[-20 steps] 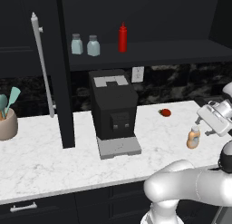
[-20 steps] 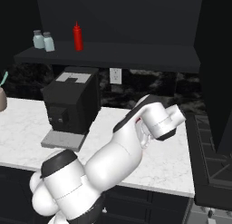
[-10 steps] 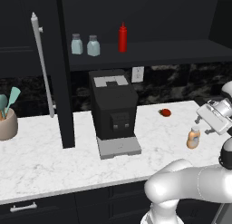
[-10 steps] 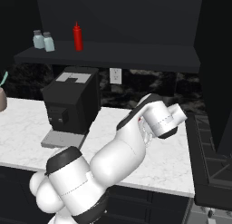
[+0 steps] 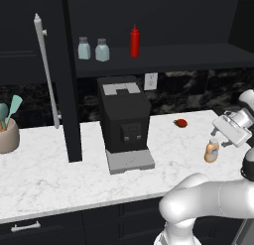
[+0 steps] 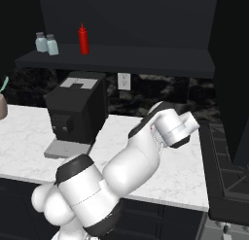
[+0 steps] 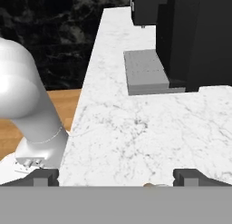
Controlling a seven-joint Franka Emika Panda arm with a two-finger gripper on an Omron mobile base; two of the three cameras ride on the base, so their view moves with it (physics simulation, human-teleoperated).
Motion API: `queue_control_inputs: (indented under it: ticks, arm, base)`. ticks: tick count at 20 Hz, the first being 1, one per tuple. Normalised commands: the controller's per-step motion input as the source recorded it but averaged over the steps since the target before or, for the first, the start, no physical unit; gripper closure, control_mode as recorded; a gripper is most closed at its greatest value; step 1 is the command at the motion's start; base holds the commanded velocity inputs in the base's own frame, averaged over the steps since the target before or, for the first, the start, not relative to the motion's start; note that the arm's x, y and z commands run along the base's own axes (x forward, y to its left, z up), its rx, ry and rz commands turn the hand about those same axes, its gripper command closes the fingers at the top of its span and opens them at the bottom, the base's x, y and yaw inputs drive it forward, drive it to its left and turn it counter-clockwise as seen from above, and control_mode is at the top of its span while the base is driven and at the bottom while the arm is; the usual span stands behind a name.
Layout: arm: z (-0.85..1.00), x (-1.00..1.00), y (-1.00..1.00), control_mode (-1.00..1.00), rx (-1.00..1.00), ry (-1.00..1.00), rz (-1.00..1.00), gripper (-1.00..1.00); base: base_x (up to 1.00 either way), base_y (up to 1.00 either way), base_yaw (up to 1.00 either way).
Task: Put the shaker and condiment bottle from the counter next to their counterparts in the cabinet.
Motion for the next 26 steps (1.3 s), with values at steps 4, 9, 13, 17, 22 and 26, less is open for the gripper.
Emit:
queue_control_inputs:
  ticks: [4,9,13,17,22,26]
  arm:
    - [-0.14,0.13,-0.04,-1.00,0.00,0.03,0.00,-1.00]
    - [-0.13,0.11,-0.06,-1.00,0.00,0.03,0.00,-1.00]
    - [-0.12,0.10,-0.08,-1.00,0.00,0.03,0.00,-1.00]
    - [-0.12,0.08,-0.08,-1.00,0.00,0.02,0.00,-1.00]
    - [-0.11,0.08,-0.09,-1.00,0.00,0.02,0.00,-1.00]
    - [-0.09,0.05,-0.09,-1.00,0.00,0.01,0.00,-1.00]
  base:
    - [0.00,0.00,0.00]
    - [0.00,0.00,0.00]
    - [0.00,0.00,0.00]
    - [0.00,0.00,0.00]
    - [0.00,0.00,0.00]
    - [0.00,0.00,0.00]
